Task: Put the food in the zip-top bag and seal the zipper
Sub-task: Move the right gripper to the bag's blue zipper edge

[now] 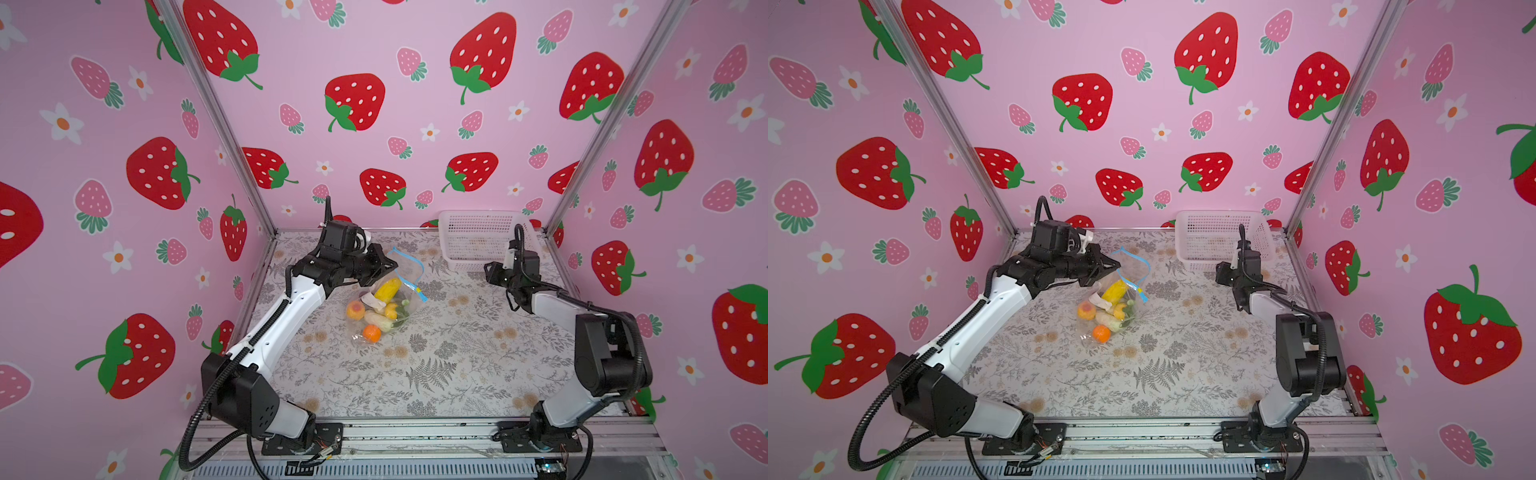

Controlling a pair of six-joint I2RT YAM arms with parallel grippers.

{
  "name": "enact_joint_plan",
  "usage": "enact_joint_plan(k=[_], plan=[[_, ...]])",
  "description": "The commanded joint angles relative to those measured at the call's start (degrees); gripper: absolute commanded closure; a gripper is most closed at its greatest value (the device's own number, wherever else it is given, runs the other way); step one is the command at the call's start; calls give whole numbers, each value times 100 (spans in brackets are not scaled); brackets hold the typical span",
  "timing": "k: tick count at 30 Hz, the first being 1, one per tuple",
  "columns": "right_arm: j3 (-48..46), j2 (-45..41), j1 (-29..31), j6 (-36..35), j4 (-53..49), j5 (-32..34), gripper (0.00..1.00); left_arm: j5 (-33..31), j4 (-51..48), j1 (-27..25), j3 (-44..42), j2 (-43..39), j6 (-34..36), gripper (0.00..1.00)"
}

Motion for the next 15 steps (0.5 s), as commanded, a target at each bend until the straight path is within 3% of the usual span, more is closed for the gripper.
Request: enact_joint_plan(k=[1, 6, 15], plan=[[619, -357, 343, 452, -889, -989, 58, 39, -82, 25, 230, 56, 75, 100], [1407, -239, 882, 918, -1513, -1770, 54, 11, -131, 5, 212, 58, 84, 100], [2700, 363, 1763, 558, -2485, -1923, 51, -33, -190, -31, 182, 32, 94, 100]])
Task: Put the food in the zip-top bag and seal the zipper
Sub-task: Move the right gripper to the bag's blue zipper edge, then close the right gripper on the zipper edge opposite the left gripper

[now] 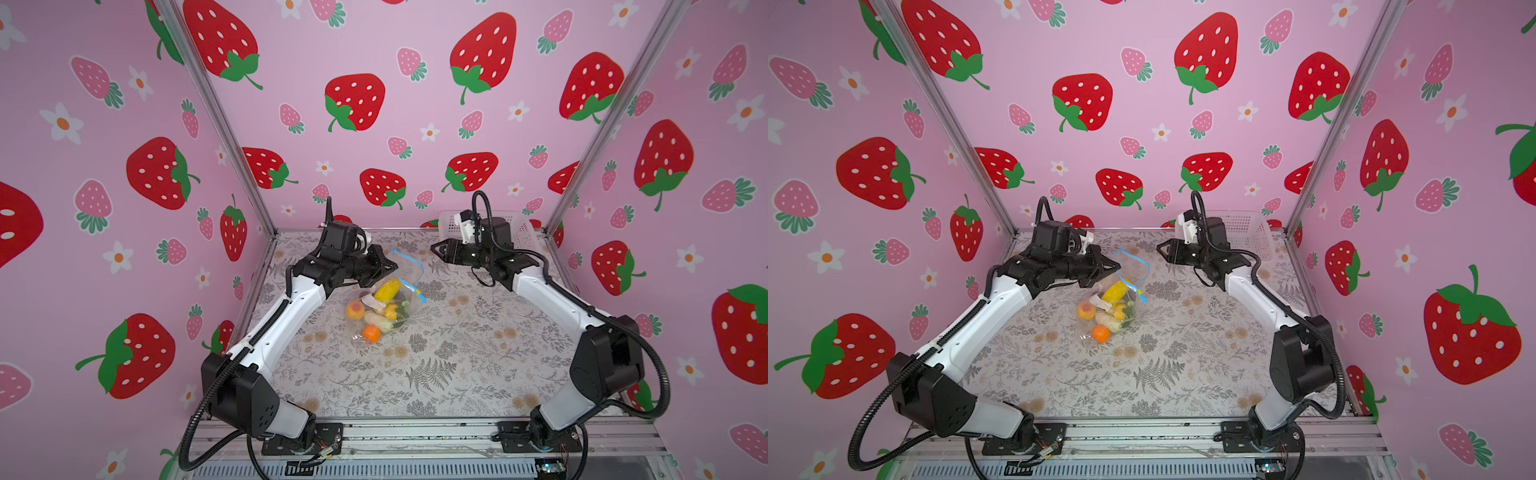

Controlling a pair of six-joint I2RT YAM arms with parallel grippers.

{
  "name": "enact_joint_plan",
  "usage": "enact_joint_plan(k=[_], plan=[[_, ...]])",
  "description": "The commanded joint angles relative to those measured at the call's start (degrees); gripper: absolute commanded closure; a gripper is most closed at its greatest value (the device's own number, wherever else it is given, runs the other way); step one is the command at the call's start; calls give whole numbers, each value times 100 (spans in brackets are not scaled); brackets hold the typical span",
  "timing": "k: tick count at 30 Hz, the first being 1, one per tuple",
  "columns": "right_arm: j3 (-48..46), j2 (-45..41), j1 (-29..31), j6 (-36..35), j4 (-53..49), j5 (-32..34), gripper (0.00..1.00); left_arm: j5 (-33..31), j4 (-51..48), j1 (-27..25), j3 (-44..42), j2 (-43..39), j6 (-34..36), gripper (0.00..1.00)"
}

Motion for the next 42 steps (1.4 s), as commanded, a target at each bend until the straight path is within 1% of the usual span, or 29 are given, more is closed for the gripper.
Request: enact_joint_plan(k=[1, 7, 15, 21, 24, 29, 36, 40, 42], plan=[[308, 263, 163, -101, -663, -183, 50, -35, -99, -18, 189, 21, 58, 100], [635, 535, 328, -304, -1055, -43, 49, -19, -91, -36, 175, 4, 54, 100], [782, 609, 555, -350, -1190, -140, 49, 0, -84, -37, 161, 13, 77, 100], [810, 579, 641, -348, -1234, -138, 52, 6, -82, -35, 148, 19, 82, 100], [818, 638, 706, -376, -1289, -176, 58, 7, -73, -36, 139, 10, 69, 100], [953, 728, 732, -436, -1488, -205, 72, 3, -82, -42, 161, -3, 82, 100], [1011, 656, 769, -382, -1458, -345, 90, -2, -106, -29, 162, -35, 86, 100], [1021, 623, 776, -259, -1421, -541, 98, -19, -141, -37, 187, -53, 114, 100], [1020, 574, 786, -170, -1212, -630, 100, -24, -171, -36, 217, -73, 116, 100]])
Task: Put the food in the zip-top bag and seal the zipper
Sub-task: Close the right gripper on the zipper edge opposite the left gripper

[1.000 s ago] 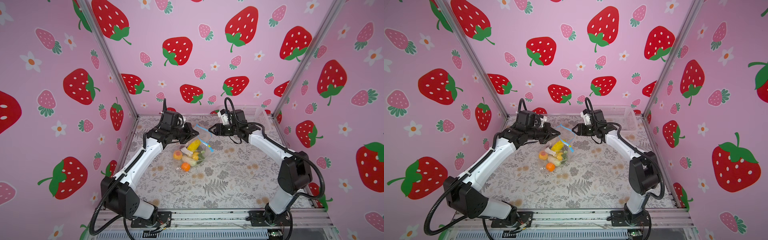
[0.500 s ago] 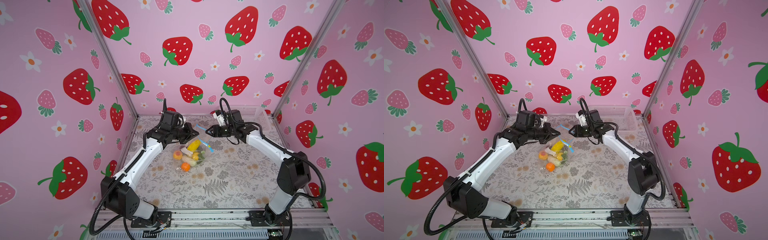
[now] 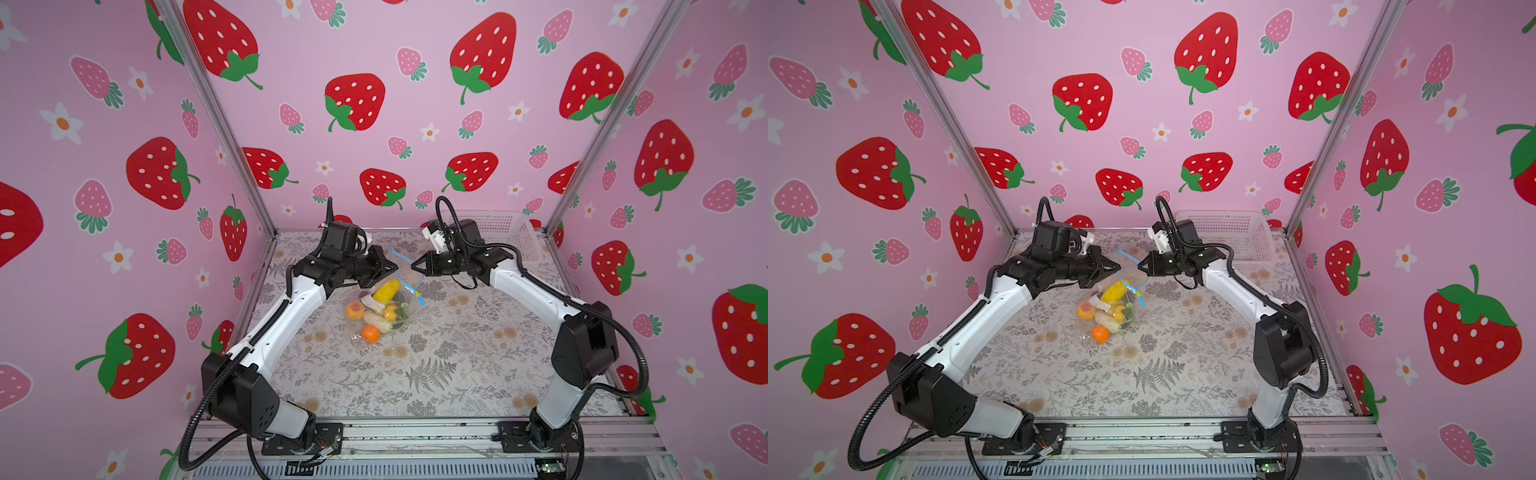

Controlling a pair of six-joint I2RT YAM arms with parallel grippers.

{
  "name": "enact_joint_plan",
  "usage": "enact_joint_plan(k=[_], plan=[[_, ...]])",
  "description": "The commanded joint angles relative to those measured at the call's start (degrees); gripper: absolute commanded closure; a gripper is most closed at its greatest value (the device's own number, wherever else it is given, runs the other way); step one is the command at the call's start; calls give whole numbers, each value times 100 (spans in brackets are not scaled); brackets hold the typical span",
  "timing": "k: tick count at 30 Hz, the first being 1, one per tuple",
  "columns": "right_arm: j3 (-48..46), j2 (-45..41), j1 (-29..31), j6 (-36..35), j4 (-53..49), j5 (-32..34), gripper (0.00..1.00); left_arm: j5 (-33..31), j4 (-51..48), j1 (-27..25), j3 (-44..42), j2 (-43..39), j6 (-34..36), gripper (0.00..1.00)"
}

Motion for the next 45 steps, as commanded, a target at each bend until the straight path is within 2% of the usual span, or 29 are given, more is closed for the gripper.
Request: enact_joint_plan(k=[1, 10, 29, 45], plan=[[192, -118, 49, 177, 180, -289, 100, -27, -133, -17, 229, -77, 89, 100], [526, -330, 167, 380, 326, -270, 100, -74, -336, -7, 445, -199, 128, 100], [953, -984, 428, 668, 320, 358, 100, -284, -1029, -58, 1456, -165, 411, 100], [-331, -1896, 611, 1527, 1361, 1508, 100, -135, -1087, -657, 2284, 574, 555, 100]])
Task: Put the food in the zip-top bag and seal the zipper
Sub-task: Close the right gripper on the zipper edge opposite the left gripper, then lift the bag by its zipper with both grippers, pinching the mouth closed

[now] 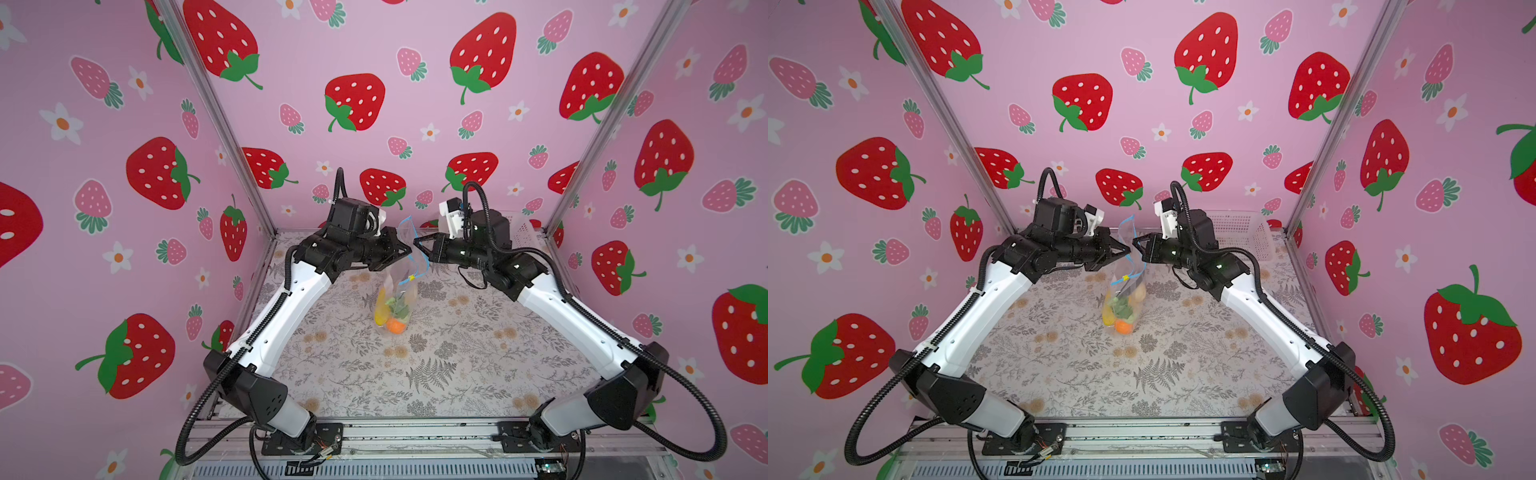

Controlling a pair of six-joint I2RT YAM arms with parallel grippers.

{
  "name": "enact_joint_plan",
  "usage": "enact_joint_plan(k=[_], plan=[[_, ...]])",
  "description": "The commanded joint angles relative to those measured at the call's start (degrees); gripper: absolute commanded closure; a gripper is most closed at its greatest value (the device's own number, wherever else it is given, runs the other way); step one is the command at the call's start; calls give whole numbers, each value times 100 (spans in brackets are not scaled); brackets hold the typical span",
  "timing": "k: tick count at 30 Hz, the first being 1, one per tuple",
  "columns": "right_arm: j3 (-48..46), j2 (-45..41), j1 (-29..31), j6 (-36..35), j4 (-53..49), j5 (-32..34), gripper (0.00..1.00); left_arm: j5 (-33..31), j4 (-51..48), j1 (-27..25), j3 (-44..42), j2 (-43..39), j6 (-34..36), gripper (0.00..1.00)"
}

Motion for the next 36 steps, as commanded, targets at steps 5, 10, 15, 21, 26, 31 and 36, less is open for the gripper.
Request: enact_joint_plan(k=[5, 10, 15, 21, 26, 31, 36], plan=[[-727, -544, 32, 507, 874, 612, 100, 167, -59, -218, 364, 193, 170, 100], [-1188, -637, 32, 628, 1198, 746, 100, 327, 37, -251, 143, 262, 232, 95], [-1474, -680, -7, 649, 1431, 912, 100, 515, 156, -260, -38, 322, 292, 80], [-1533, -628, -122, 669, 1551, 933, 100, 578, 121, -262, 48, 349, 534, 62], [-1496, -564, -227, 670, 1607, 850, 100, 115, -406, -404, 278, 243, 1181, 43], [-1482, -503, -303, 692, 1666, 707, 100, -1108, -1179, -852, 329, -5, 2156, 40], [-1564, -509, -346, 687, 1744, 678, 100, -2138, -1605, -1394, 213, -236, 2701, 40]])
